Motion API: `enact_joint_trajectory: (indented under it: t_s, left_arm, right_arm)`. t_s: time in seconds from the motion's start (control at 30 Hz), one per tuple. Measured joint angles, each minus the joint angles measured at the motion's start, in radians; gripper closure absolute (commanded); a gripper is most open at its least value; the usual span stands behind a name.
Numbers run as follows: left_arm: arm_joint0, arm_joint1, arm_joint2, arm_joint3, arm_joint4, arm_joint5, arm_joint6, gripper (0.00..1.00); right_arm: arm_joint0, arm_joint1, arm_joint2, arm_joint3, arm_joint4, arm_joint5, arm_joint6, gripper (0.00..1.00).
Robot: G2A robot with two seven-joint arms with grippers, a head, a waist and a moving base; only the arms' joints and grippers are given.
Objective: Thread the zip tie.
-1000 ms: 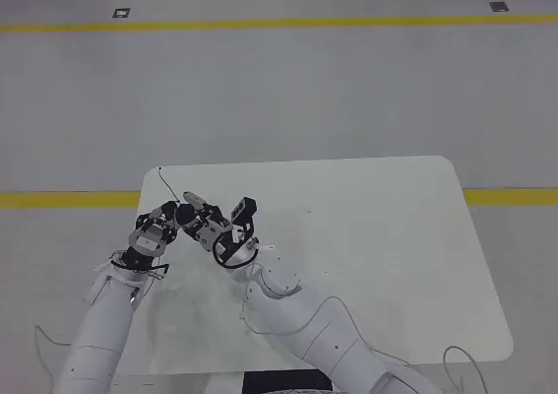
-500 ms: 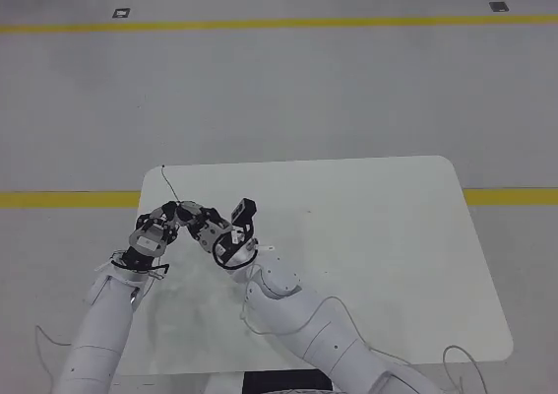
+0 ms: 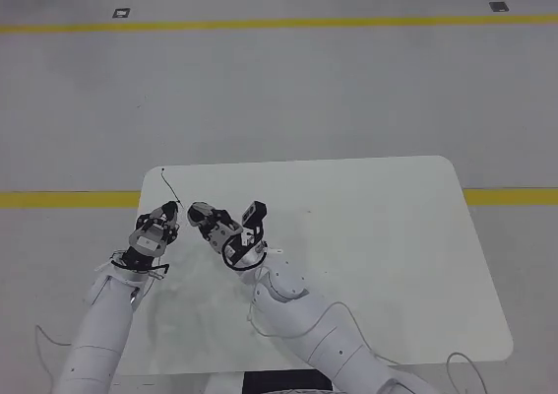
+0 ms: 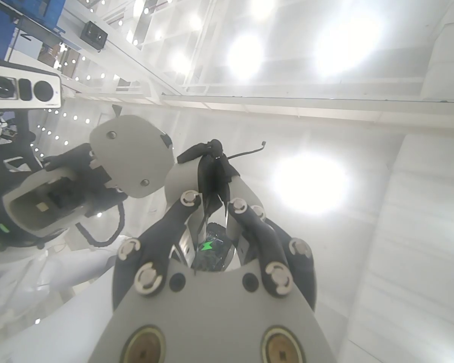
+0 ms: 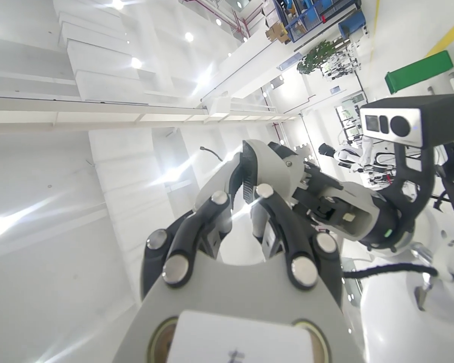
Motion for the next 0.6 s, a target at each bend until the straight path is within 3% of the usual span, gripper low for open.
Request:
enact_joint_trajectory:
  t_s: [0.13,0.6]
  left_arm:
    - [0.0,0.0,0.0,0.0,0.0,0.0,0.0,1.0]
    - [0.0,0.0,0.0,0.0,0.0,0.0,0.0,1.0]
  right_arm:
    - [0.001,0.001,-0.012,-0.006,0.001,0.0,0.004,0.66]
    - [0.027,-0.009,-0.027,0.006,0.009,0.0,0.001,0.87]
